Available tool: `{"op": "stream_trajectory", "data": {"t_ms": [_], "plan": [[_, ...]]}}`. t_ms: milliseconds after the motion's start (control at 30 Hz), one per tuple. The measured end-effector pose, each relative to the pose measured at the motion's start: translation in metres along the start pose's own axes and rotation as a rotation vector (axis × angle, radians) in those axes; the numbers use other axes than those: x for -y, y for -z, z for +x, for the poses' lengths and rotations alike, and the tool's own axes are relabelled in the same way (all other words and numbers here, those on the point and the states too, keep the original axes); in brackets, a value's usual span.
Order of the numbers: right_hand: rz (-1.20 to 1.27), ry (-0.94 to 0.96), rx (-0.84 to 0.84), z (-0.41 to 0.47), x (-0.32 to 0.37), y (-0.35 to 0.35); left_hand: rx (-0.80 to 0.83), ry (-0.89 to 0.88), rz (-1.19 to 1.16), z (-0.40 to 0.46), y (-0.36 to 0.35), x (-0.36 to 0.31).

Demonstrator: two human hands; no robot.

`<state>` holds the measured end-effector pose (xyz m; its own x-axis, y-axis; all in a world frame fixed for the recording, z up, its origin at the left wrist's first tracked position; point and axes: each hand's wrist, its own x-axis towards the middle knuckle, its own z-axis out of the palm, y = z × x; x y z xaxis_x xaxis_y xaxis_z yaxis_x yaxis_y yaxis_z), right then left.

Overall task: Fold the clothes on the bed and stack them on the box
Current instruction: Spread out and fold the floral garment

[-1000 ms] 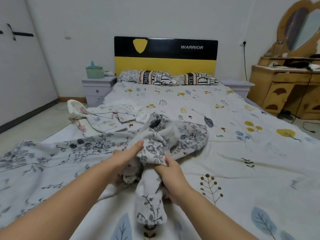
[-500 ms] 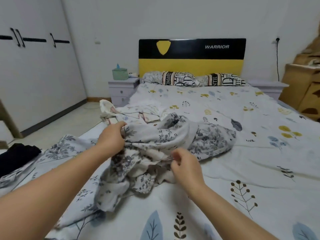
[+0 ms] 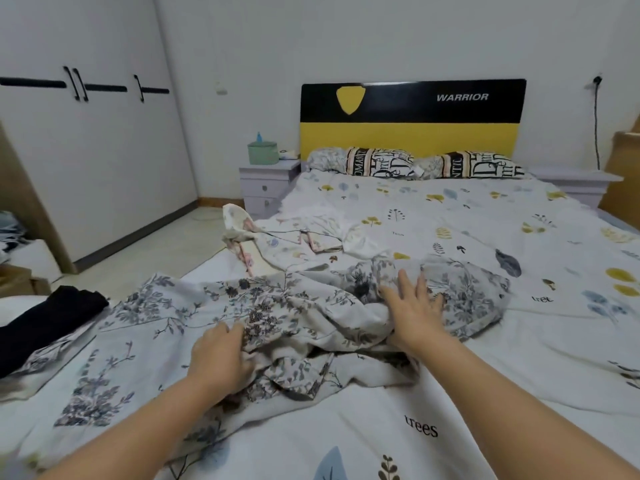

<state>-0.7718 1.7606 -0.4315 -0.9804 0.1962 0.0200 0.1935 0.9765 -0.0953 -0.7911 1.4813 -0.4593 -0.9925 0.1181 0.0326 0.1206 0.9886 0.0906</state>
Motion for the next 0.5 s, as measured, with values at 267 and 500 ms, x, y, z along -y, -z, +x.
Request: {"op": "stream_trajectory", "data": {"t_ms": [267, 500], "plan": [[0.158, 0.071, -0.368, -0.01, 0.023, 0.034, -0.619, -0.162, 0.258, 0.036, 0.109, 0.07], [0.114, 0.36, -0.084, -0.042, 0.05, -0.005, -0.225, -0.051, 0.535, 0.017, 0.107, 0.114]]}}
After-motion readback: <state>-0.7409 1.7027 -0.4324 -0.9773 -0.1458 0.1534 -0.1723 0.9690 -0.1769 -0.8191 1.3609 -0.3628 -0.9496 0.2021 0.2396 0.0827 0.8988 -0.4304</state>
